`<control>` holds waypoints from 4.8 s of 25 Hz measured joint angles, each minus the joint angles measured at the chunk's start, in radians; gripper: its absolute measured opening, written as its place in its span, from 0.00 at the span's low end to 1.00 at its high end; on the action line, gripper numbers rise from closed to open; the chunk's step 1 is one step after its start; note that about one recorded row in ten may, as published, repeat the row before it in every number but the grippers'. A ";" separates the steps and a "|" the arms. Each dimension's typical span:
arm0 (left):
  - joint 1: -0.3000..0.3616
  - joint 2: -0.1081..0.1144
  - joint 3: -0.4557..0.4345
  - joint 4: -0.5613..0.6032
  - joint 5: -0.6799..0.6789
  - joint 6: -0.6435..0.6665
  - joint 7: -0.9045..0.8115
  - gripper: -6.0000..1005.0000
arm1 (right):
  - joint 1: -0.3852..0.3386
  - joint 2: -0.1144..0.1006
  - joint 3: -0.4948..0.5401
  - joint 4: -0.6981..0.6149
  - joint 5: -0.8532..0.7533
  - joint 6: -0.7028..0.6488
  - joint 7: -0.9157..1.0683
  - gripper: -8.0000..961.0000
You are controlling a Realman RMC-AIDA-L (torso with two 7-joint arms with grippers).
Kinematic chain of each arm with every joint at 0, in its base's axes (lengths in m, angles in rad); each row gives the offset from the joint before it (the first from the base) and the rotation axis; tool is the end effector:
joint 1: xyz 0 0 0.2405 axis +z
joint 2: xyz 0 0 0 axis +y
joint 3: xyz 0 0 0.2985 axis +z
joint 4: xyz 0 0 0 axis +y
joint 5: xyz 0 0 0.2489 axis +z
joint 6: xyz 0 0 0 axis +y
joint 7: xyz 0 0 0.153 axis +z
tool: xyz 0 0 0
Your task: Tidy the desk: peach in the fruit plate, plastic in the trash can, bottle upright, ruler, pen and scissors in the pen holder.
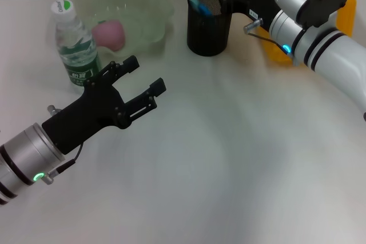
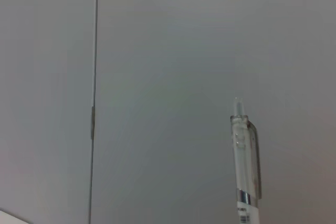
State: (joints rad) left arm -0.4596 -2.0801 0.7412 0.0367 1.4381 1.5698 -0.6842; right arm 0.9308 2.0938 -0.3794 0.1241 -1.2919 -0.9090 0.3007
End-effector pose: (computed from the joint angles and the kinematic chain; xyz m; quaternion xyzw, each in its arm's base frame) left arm -0.3340 0.3123 -0.0965 -0.8428 -0.1958 -0.4270 0.2628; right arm 0.2335 0.4883 -0.1255 -0.8341 0.1698 0.2831 0.4419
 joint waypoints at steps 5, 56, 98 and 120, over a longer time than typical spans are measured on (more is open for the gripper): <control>0.011 0.000 -0.004 0.002 -0.005 -0.007 0.021 0.80 | -0.006 0.000 0.001 0.001 -0.001 0.001 0.000 0.14; 0.062 0.007 0.043 0.039 0.015 -0.036 0.040 0.80 | -0.002 0.000 -0.009 0.005 -0.005 -0.054 0.045 0.14; 0.053 0.009 0.033 0.040 0.007 -0.022 0.028 0.80 | -0.001 0.000 -0.004 -0.001 -0.008 -0.046 0.085 0.14; 0.062 0.009 0.033 0.042 0.010 0.005 0.028 0.80 | -0.011 0.000 -0.012 -0.015 -0.009 -0.027 0.083 0.54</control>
State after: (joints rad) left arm -0.3972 -2.0708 0.7745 0.0782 1.4484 1.5745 -0.6566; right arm 0.9196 2.0938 -0.3910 0.1089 -1.3009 -0.9365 0.3833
